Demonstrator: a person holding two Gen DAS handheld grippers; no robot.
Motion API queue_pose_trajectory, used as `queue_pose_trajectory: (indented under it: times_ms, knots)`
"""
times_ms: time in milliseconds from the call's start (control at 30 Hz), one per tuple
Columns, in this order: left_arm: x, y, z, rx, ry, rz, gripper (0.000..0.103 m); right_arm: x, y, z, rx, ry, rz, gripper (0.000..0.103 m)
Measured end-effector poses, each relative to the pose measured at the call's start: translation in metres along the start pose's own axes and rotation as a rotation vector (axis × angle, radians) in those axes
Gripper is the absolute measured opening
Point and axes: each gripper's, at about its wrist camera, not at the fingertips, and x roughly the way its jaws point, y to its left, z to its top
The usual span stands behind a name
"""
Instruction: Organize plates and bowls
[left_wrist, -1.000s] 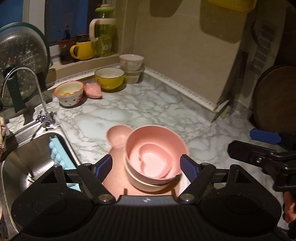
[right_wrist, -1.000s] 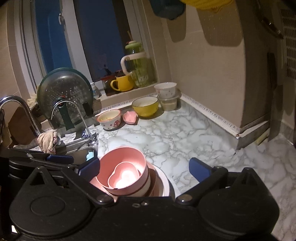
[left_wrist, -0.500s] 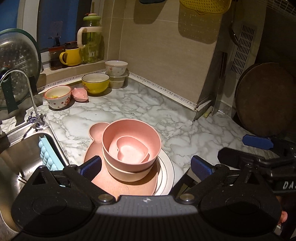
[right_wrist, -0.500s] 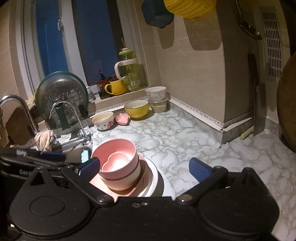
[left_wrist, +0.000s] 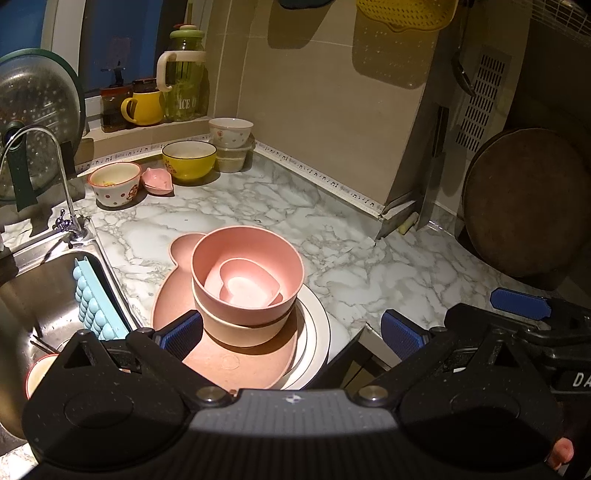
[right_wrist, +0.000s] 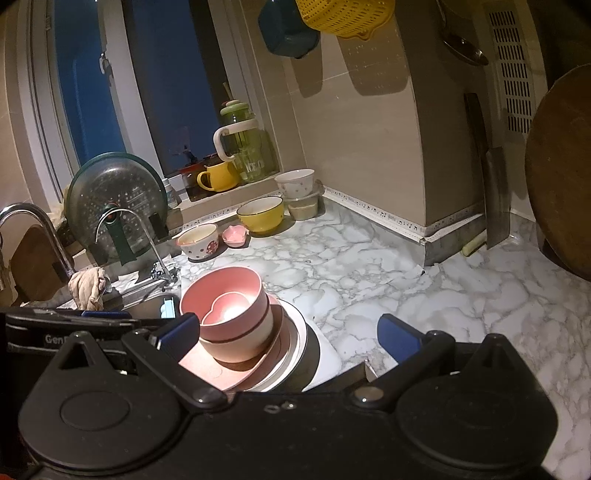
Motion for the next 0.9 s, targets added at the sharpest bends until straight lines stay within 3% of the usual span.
queue_pose_trajectory:
  times_ms: [900]
  knots:
    - [0.0057, -0.0081, -0.0004, 0.013, 0.017, 0.008, 0.103, 0.0003, -0.0094, 0.0, 0.031, -0.001, -0.022, 0.103]
